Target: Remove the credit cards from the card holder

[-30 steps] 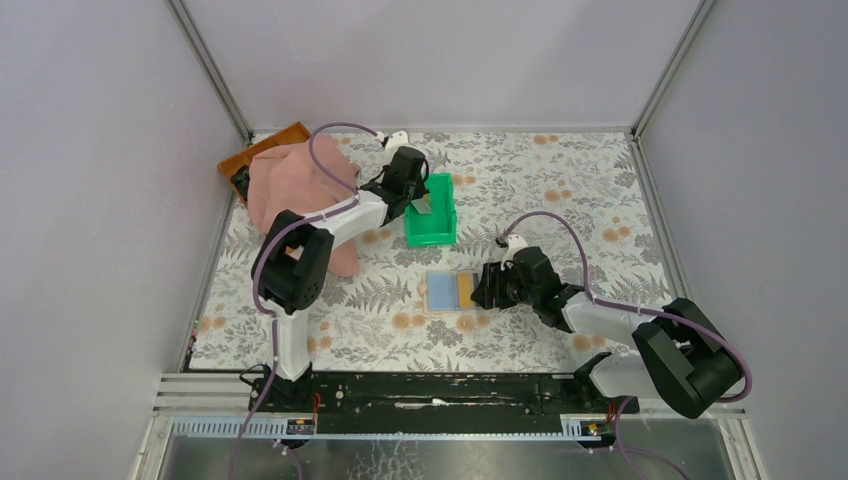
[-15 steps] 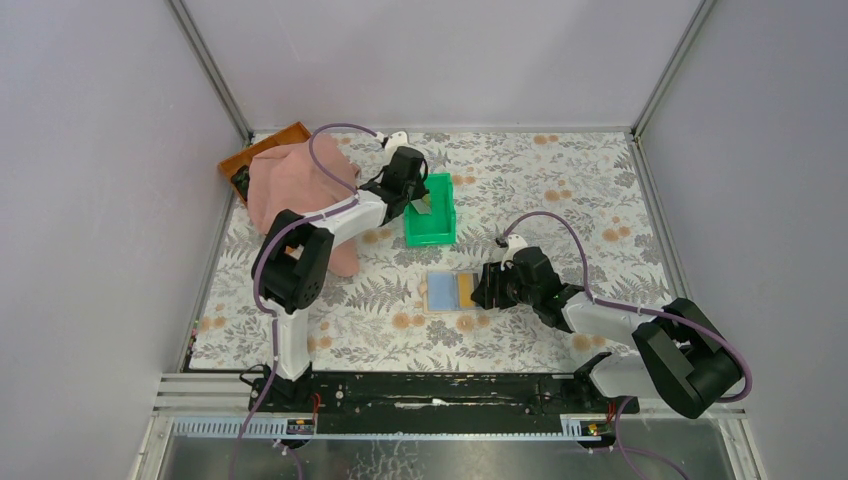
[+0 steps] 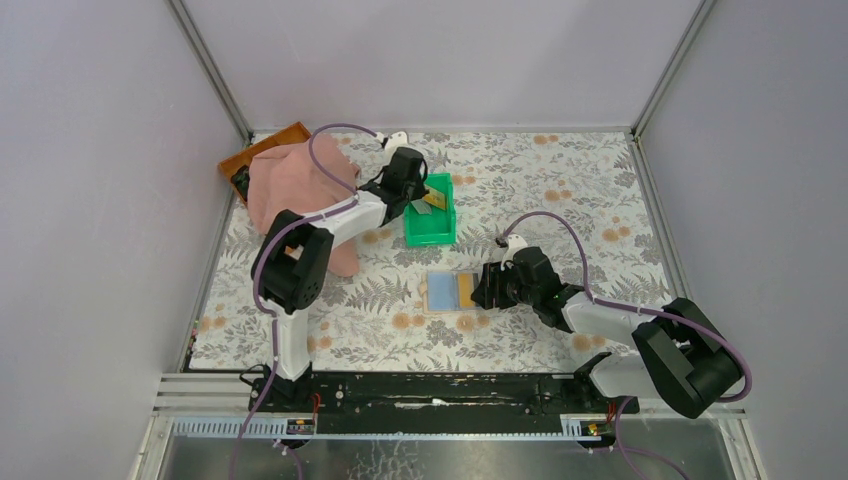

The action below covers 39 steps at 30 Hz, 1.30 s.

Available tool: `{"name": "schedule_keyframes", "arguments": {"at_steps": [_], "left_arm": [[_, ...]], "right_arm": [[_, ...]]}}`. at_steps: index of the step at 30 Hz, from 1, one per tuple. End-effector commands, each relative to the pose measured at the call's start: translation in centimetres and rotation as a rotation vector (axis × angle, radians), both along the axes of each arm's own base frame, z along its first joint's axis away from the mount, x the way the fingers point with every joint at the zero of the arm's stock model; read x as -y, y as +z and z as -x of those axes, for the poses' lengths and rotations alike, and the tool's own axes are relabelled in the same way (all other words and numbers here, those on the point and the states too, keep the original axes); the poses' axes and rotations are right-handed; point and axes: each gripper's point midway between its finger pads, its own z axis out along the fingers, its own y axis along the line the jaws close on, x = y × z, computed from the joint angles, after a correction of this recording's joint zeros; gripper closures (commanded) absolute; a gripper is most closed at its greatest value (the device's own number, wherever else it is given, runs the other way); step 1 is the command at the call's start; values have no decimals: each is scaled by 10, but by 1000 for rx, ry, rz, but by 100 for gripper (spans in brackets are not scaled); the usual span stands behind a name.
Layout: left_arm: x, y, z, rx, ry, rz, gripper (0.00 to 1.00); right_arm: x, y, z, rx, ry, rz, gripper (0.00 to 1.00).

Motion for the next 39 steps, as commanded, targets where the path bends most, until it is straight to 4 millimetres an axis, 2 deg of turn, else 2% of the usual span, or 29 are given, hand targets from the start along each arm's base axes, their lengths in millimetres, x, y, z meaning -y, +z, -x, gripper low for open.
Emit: {"name": "schedule_keyframes", "arguments": {"at_steps": [1, 4, 6, 8, 11, 12, 15, 16, 17, 20, 22, 23, 26, 30, 31, 32, 36, 39], "left_arm": [[-12, 24, -2, 69, 19, -6, 80], [-10, 38, 6, 105, -1, -6, 81], [-1, 49, 15, 142, -35, -24, 81], [12, 62, 29, 183, -73, -49, 81], [38, 67, 61, 212, -148, -44, 79], [49, 65, 74, 218, -183, -37, 79], [84, 59, 121, 230, -294, -19, 78], [92, 55, 137, 234, -325, -14, 78], [99, 50, 152, 234, -353, -4, 78], [111, 32, 190, 202, -410, 113, 85], [108, 17, 206, 178, -417, 203, 95], [102, 1, 214, 153, -418, 219, 100], [95, -22, 224, 106, -415, 231, 100], [101, -35, 238, 65, -467, 280, 100], [103, -38, 242, 52, -477, 299, 99], [106, -39, 245, 43, -489, 321, 93], [115, -46, 256, 2, -517, 403, 61], [115, -55, 258, -19, -513, 418, 58]], "right_arm": [[-4, 7, -9, 27, 10, -1, 43], [-3, 7, -9, 29, 8, 0, 43], [-3, 8, -9, 37, 3, -3, 43], [-1, 11, -10, 51, -8, -9, 43], [1, 17, -13, 82, -29, -17, 44], [3, 18, -13, 90, -38, -15, 48], [11, 20, -17, 109, -85, -1, 88], [13, 19, -18, 115, -100, 6, 97], [15, 19, -19, 117, -111, 13, 100], [14, 17, -20, 111, -107, 12, 100], [11, 17, -22, 109, -104, 6, 99], [10, 17, -24, 107, -104, 8, 96], [5, 16, -26, 94, -94, 6, 86], [3, 9, -24, 66, -83, 8, 84], [3, 7, -23, 59, -81, 10, 83], [3, 6, -22, 54, -80, 10, 83], [4, 4, -17, 50, -74, 8, 83], [5, 2, -15, 44, -71, 9, 83]]}}
